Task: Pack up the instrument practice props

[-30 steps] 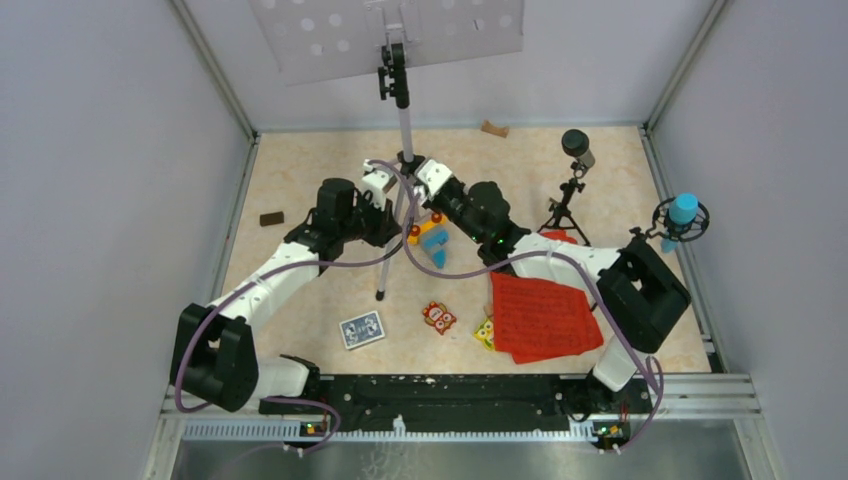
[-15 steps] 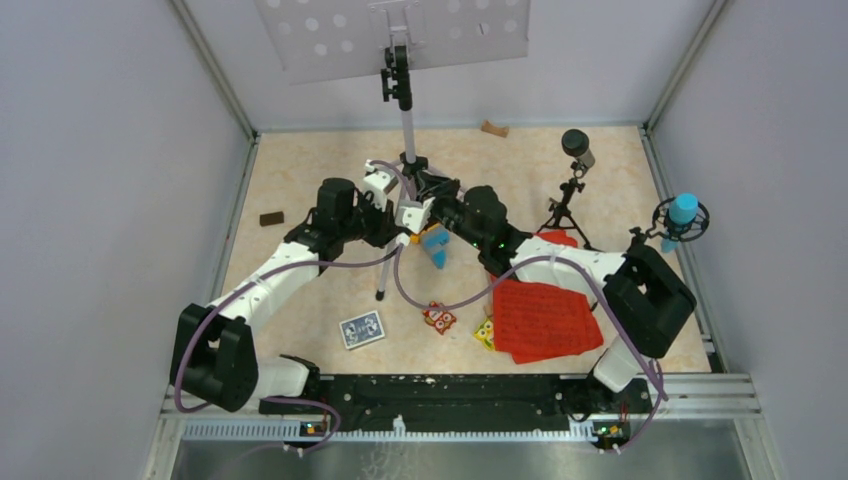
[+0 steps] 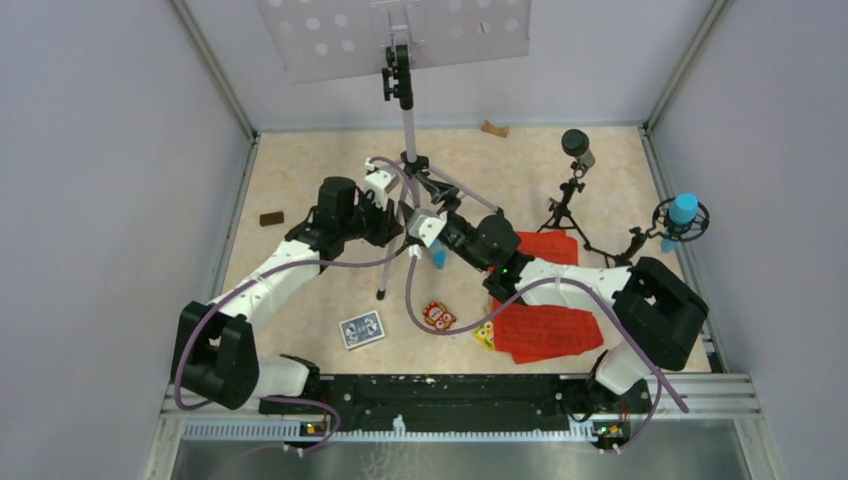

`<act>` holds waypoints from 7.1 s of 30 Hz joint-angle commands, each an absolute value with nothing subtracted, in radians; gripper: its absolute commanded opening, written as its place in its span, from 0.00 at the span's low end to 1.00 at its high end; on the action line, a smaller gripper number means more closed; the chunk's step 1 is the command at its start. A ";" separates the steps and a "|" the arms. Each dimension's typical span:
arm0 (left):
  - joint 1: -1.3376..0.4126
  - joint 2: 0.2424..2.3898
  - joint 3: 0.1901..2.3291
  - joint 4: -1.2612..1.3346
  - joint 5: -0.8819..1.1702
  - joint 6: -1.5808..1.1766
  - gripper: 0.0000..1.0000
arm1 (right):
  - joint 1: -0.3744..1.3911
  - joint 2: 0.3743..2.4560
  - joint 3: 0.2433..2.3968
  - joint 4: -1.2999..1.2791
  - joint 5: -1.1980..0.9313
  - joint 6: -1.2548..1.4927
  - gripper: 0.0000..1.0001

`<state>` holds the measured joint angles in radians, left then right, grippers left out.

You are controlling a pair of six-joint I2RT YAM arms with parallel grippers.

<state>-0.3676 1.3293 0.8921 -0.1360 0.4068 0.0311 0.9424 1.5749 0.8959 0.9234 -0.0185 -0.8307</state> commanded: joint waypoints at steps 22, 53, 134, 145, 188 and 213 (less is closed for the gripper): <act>-0.385 1.366 0.904 -0.168 0.409 0.057 0.00 | 0.798 1.447 0.958 0.674 0.256 0.149 0.60; -0.384 1.365 0.910 -0.177 0.417 0.060 0.00 | 0.693 1.619 1.068 0.554 0.106 1.332 0.50; -0.380 1.259 0.735 0.294 0.285 -0.163 0.56 | 0.551 1.591 1.088 0.447 -0.410 -0.282 0.60; -0.380 1.355 0.770 0.318 0.332 -0.153 0.46 | 0.551 1.751 1.193 0.526 -0.352 -0.367 0.56; -0.380 1.304 0.830 0.497 0.302 -0.021 0.00 | 0.706 1.631 0.948 1.327 -0.255 -0.112 0.00; -0.381 1.207 0.536 0.578 0.259 -0.094 0.00 | 0.764 1.585 0.815 1.099 -0.272 -0.473 0.00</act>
